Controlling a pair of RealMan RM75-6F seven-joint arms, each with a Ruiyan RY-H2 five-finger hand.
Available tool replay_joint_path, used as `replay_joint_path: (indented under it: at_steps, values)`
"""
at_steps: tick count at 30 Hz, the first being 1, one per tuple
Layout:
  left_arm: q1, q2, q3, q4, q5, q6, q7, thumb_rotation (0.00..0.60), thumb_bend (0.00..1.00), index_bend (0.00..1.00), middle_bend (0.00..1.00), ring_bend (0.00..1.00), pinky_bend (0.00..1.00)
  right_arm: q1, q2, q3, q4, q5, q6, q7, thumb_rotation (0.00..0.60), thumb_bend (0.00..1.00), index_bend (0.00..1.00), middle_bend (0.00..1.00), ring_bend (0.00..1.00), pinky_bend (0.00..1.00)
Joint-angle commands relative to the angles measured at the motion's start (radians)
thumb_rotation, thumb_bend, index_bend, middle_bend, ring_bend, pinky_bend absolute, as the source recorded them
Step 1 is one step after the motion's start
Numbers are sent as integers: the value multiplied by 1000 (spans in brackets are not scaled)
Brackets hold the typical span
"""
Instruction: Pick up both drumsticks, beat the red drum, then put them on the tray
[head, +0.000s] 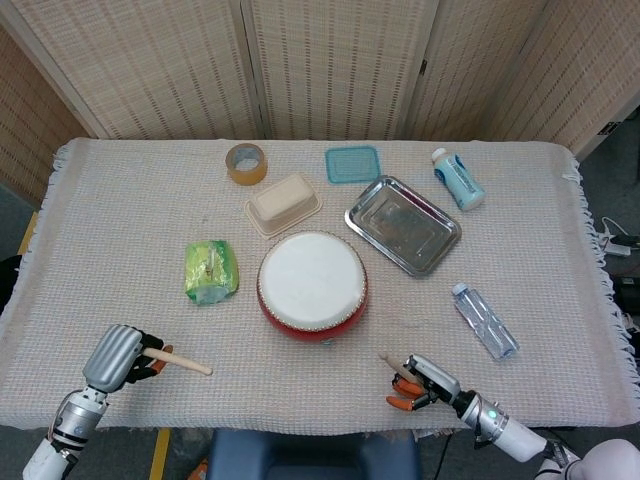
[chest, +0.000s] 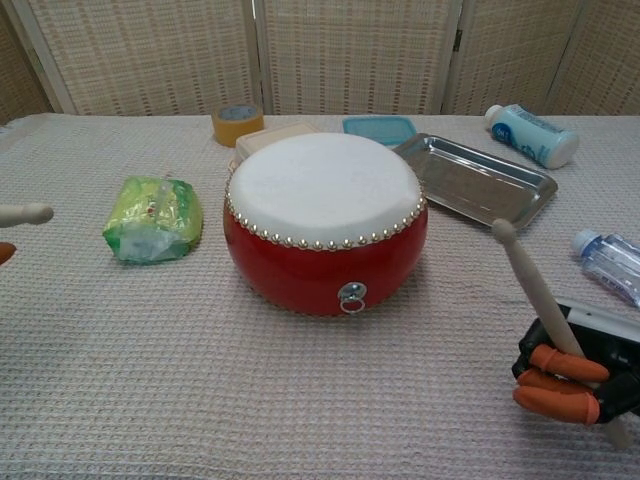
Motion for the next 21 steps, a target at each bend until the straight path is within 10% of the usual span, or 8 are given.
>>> replay_joint_path:
  at_steps: [1,13,21]
  values:
    - [0,1,-1,1,-1,0,0,600,489,1000,1000,1000,1000,11,39,2,-50,5,-3,-19,600,348,1000,988,998,1000]
    - [-24,34,-19,-4,14,-4,27,600,489,1000,1000,1000,1000,202,439,29,-567,78,-253,-291,600,410,1000,1000,1000,1000]
    - [-107,93,-89,-52,-10,-75,94,600,488,1000,1000,1000,1000,383,726,144,-834,238,-525,-626,600,410,1000,1000,1000,1000]
